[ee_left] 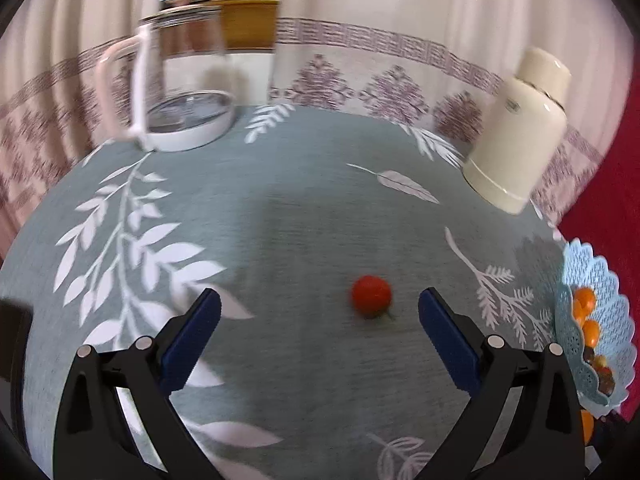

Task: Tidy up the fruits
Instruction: 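Grasp the last red tomato with the left tool while the right holds the orange, then lower the large orange into the basket and open the right tool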

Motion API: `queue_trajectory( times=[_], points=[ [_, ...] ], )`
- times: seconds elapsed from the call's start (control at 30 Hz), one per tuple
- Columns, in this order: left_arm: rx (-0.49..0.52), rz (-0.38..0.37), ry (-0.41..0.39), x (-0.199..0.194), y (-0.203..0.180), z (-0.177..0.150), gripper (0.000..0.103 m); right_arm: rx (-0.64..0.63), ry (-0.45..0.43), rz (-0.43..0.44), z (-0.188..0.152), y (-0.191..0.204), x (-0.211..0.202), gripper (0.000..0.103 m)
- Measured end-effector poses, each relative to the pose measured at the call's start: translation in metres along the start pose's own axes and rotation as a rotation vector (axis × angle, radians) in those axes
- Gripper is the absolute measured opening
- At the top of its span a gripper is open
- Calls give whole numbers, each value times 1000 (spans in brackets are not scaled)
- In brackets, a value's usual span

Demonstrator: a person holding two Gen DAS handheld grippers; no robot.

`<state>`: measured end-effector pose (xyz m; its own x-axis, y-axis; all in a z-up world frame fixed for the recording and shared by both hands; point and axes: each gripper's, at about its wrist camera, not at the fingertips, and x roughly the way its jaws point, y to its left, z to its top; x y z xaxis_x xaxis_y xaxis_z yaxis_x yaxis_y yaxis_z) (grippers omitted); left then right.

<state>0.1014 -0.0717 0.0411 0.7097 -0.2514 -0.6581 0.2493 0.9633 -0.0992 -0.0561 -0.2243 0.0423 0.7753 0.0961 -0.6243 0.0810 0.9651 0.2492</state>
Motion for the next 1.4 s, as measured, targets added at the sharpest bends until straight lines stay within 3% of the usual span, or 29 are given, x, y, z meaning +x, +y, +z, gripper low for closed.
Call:
queue_trajectory(
  times=[0.27,0.33,0.53,1.0,1.4],
  points=[
    [73,-27,83,26,-23,1,73,9,-2,7,-2,-3,2,46],
    [70,-38,116,33,-23,1,58,4,-3,6,-2,-2,2,46],
    [54,-56,128,38,-19,1,29,-3,-6,-1,-2,0,2,46],
    [38,-92,44,13,-15,-1,28,27,-84,-39,11,-9,-23,46],
    [73,-99,-10,-8,-29,-4,28,132,-157,-176,23,-60,-50,46]
  ],
)
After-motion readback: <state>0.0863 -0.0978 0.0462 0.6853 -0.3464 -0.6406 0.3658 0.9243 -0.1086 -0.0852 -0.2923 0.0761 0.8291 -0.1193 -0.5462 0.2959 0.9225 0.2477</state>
